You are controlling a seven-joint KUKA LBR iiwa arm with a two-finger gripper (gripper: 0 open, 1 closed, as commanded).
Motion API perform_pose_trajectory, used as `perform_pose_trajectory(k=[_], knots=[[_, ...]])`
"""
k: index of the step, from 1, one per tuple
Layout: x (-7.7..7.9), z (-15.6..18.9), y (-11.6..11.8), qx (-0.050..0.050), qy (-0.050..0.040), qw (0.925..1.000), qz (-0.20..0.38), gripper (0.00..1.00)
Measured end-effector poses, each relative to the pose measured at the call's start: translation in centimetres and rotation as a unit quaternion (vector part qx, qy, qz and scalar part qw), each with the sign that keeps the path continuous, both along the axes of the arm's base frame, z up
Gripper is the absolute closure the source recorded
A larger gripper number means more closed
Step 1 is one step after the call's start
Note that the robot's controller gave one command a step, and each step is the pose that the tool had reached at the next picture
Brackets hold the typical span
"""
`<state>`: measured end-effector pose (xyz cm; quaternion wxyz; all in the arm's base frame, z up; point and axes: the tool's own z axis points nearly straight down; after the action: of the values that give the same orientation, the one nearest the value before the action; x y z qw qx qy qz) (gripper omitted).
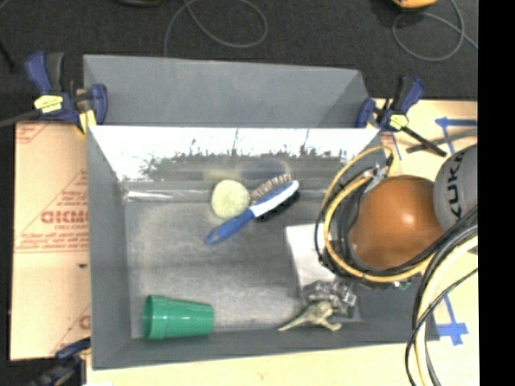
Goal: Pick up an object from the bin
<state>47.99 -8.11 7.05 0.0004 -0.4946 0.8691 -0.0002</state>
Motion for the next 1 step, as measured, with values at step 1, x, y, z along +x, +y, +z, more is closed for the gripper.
perform_pose_trajectory(k=[1], knots=[[0.0,0.0,0.0,0.0,0.0,1.0,0.0,1.0]])
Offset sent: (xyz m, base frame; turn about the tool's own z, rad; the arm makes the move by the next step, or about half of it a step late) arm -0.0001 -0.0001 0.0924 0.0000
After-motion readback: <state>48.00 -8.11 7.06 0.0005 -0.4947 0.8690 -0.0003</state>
